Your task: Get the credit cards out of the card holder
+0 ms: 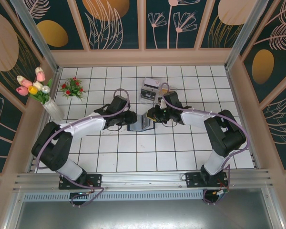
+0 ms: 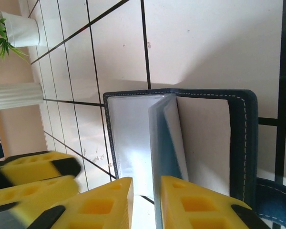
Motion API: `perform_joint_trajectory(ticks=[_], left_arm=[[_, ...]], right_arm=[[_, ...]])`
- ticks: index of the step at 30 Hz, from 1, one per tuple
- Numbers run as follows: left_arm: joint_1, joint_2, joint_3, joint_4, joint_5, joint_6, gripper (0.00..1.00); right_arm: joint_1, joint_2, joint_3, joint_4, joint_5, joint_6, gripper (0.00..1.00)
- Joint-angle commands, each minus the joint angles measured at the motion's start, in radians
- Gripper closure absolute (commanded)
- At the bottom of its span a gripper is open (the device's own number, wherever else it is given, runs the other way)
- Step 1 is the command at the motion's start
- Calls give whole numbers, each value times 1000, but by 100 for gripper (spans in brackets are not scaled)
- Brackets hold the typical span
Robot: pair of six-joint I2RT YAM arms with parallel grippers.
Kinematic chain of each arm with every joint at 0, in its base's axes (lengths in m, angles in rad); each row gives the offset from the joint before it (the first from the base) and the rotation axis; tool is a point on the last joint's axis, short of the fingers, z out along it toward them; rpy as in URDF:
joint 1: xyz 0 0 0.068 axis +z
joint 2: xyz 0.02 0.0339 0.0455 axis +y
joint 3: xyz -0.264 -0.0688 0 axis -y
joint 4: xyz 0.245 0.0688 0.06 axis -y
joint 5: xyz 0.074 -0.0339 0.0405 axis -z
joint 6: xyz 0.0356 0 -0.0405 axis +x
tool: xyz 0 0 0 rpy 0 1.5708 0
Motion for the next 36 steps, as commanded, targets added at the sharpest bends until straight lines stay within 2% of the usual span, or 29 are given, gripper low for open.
perform_joint_trajectory(ticks=[1,6,11,19,30,36], left_arm=[[4,-55,45,-69,-29,53,63],[2,-44,20,64,104,-8,68],[-15,59,19,197,205,-102,74],[-18,197,45,205,155,-141,83],[-17,281,45,247,207,-155,86],[-17,291,45,227,173,-146,86]], right_arm=[[6,18,36,-26,12,-20,77],[6,19,42,-31,24,-18,78],[6,23,51,-57,44,-24,78],[6,29,58,-66,46,-34,79],[6,39,62,-72,46,-39,80],[6,31,75,-137,95,-71,80]])
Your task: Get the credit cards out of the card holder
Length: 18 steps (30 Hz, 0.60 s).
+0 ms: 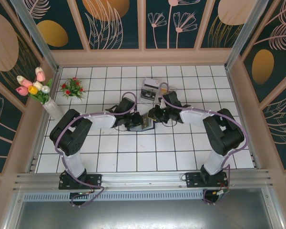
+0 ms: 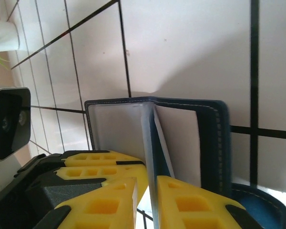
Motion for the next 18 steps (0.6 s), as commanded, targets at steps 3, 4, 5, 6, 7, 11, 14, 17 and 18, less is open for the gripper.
perform_joint_trajectory(ticks=[3,4,5,6,7,11,14,17,18], left_arm=[[-2,6,18,-23,-50,15,85],[-3,4,18,-29,-59,19,86],[-3,2,18,-36,-68,23,85],[-2,-1,18,-40,-70,25,85],[-3,-2,17,-42,-68,25,85],[-2,-21,-31,-40,-66,27,85],[-3,-37,-74,-41,-56,40,85],[-3,-56,-100,-43,-22,54,85],[-2,-66,-110,-44,-16,58,85]], right_arm=[[6,-8,64,-113,74,-77,78],[6,-7,68,-118,69,-84,78],[6,-2,76,-124,65,-89,78],[6,3,79,-127,62,-93,78],[6,8,81,-130,60,-94,77],[6,2,88,-168,116,-98,77],[6,-29,105,-210,152,-128,77],[6,-64,125,-243,174,-153,77],[6,-75,127,-245,171,-155,76]])
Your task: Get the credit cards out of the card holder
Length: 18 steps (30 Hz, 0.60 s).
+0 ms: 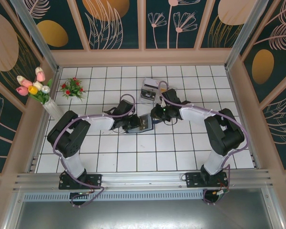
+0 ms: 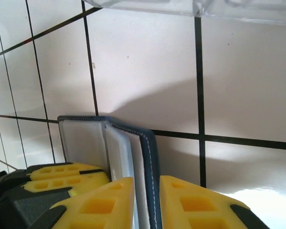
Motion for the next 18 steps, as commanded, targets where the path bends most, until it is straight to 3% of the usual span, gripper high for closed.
perform_joint_trajectory(ticks=[1,10,18], left_arm=[[-3,-30,-51,-46,24,33,85],[-3,-62,-92,-52,19,32,83],[-2,-102,-62,-35,27,21,81]], right_arm=[[6,-73,42,-52,34,-42,76],[101,-92,69,-71,77,-18,76],[151,-53,100,-76,96,36,84]])
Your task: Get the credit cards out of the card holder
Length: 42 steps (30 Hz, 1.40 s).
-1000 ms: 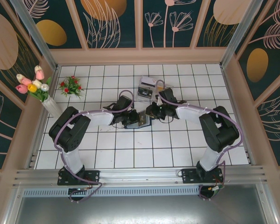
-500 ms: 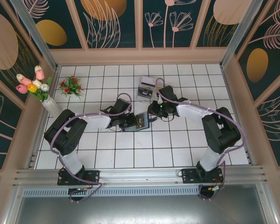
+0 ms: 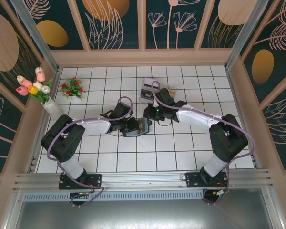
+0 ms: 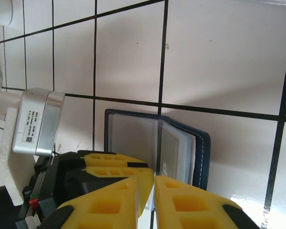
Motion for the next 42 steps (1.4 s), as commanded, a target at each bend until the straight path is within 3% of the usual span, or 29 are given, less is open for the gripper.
perform_joint_trajectory(ticks=[1,5,8,13,20,25,32,42], left_arm=[[-3,-25,12,-26,9,4,81],[-2,-38,31,-29,6,5,81],[-3,-51,40,-37,-13,-3,82],[-2,-96,21,-72,-145,-27,83],[-2,-111,-17,-45,-161,-94,84],[-3,-99,-38,94,-26,-124,82],[-4,-19,8,96,40,-107,82],[-4,60,50,51,20,-102,84]], right_arm=[[24,25,53,-34,35,30,86],[66,-7,94,-77,165,36,89],[71,-24,99,-86,182,49,90],[102,-23,91,-86,187,77,94],[113,42,77,-56,111,118,94],[111,90,85,-63,91,129,94],[91,128,75,-92,105,137,94],[75,104,62,-128,189,133,94]])
